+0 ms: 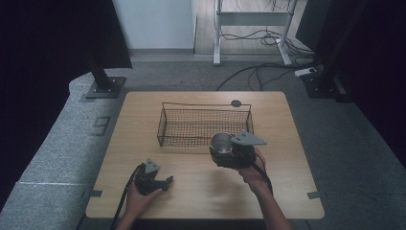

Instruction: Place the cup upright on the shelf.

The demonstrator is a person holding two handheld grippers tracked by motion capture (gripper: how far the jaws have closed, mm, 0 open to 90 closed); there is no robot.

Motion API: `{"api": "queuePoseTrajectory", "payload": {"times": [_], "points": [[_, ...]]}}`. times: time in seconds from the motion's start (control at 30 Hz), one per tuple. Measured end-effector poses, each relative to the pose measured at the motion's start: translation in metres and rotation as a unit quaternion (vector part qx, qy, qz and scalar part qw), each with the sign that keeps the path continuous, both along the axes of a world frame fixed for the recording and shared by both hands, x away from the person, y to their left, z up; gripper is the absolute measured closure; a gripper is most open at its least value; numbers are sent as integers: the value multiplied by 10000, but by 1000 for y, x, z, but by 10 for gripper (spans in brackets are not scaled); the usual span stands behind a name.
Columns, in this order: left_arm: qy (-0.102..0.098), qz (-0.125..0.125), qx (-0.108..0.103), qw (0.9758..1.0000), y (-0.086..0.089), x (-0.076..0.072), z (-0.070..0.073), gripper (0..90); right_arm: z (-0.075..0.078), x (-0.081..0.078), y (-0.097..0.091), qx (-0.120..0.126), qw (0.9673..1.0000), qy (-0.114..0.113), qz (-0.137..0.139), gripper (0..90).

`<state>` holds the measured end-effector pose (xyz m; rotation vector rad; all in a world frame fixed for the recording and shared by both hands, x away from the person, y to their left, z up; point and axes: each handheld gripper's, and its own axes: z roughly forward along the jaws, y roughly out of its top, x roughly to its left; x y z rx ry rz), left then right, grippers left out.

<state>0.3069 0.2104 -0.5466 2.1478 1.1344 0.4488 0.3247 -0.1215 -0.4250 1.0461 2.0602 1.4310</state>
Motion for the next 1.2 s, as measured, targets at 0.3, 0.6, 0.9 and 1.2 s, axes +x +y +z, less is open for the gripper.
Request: {"api": "queuePoseTrajectory", "payload": {"times": [0.3,0.6,0.9,1.2], "points": [[-1,0,-1,10000,0,0,0,177,8,9,5,-20,10000,-60,11,137],[3,-2,1,10000,0,0,0,177,15,14,6,9,9999,-98,-91,138],[1,0,-2,10000,0,0,0,177,20,21,9,-55,9998,-142,-106,138],[1,0,2,10000,0,0,0,177,23,24,13,-32,9997,-240,-94,137]]}}
